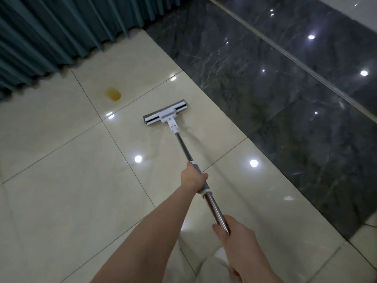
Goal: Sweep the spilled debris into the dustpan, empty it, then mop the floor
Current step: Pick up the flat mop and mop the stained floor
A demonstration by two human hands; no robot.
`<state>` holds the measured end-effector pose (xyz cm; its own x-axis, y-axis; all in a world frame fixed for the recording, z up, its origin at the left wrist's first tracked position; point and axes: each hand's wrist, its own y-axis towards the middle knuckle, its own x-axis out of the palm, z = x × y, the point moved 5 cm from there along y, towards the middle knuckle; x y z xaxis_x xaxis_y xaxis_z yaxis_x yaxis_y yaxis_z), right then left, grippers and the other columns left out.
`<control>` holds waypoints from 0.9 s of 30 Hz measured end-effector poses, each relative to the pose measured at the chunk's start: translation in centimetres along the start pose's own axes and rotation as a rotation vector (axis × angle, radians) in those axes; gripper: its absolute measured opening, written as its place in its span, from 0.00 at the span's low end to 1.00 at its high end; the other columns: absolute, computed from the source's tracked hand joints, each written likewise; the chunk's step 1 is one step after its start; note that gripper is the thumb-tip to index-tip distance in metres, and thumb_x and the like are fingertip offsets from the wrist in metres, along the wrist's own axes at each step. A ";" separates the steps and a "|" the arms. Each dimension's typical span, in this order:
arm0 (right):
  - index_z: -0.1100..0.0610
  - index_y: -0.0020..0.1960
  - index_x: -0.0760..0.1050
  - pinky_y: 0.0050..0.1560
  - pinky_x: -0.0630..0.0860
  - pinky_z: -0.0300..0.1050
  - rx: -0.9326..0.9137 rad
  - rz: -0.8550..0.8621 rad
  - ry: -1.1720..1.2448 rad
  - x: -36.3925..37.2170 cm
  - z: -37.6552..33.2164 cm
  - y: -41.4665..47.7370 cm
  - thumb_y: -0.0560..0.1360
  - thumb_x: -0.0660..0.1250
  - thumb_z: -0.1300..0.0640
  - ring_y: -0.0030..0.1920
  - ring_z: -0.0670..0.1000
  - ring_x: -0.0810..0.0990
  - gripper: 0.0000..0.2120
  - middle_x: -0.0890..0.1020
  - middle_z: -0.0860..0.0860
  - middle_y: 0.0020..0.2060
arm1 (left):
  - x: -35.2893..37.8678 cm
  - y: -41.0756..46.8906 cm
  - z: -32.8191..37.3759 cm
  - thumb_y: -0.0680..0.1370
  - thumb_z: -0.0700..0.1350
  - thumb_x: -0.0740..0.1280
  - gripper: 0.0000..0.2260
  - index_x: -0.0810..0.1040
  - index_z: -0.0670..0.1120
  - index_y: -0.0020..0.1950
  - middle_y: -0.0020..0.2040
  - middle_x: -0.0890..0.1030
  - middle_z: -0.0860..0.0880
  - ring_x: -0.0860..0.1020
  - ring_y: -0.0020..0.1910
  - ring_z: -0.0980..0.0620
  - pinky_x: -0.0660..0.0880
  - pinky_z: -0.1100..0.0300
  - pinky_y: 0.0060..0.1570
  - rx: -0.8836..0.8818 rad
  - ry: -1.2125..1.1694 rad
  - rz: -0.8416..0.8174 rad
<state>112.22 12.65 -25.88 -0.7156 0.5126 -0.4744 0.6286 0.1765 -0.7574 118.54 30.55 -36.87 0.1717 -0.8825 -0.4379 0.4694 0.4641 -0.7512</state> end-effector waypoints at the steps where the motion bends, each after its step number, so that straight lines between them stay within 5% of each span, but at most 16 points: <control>1: 0.48 0.50 0.75 0.39 0.75 0.44 -0.009 -0.001 0.001 -0.6 0.3 0.0 0.78 0.62 0.46 0.37 0.51 0.78 0.07 0.79 0.51 0.38 | 0.5 -0.3 0.1 0.73 0.44 0.69 0.24 0.66 0.43 0.67 0.56 0.74 0.40 0.79 0.50 0.38 0.82 0.46 0.38 -0.001 0.001 0.009; 11: 0.48 0.50 0.70 0.38 0.77 0.46 -0.027 -0.009 -0.098 -3.0 -1.6 3.1 0.78 0.59 0.45 0.34 0.54 0.74 0.08 0.76 0.51 0.36 | 0.9 3.6 2.5 0.72 0.43 0.69 0.16 0.72 0.44 0.58 0.50 0.76 0.42 0.80 0.46 0.39 0.82 0.44 0.37 0.029 -0.101 0.063; 14: 0.46 0.53 0.71 0.28 0.73 0.43 -0.031 -0.028 -0.121 -4.3 -3.9 5.0 0.79 0.59 0.46 0.27 0.52 0.72 0.06 0.76 0.51 0.34 | 0.1 5.9 4.2 0.70 0.45 0.69 0.16 0.72 0.44 0.56 0.50 0.78 0.41 0.80 0.46 0.40 0.82 0.45 0.42 0.066 -0.098 0.084; 20: 0.48 0.52 0.71 0.19 0.68 0.38 -0.054 -0.033 -0.080 -4.6 -13.7 11.7 0.79 0.58 0.46 0.24 0.53 0.72 0.07 0.76 0.53 0.33 | -6.8 14.0 9.6 0.70 0.45 0.71 0.16 0.74 0.44 0.56 0.49 0.78 0.42 0.81 0.47 0.40 0.82 0.46 0.41 0.076 -0.123 0.118; 27: 0.53 0.48 0.71 0.28 0.76 0.46 -0.083 -0.045 -0.070 -2.0 -28.4 22.0 0.79 0.59 0.47 0.28 0.56 0.75 0.10 0.74 0.52 0.34 | -18.7 25.8 16.1 0.69 0.45 0.72 0.19 0.75 0.46 0.59 0.54 0.78 0.43 0.80 0.50 0.41 0.82 0.48 0.43 0.096 -0.089 0.155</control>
<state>136.14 39.44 -28.89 -0.7613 0.4435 -0.4730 0.6162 0.2681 -0.7405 141.42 57.81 -40.06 0.3225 -0.8063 -0.4958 0.5111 0.5892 -0.6258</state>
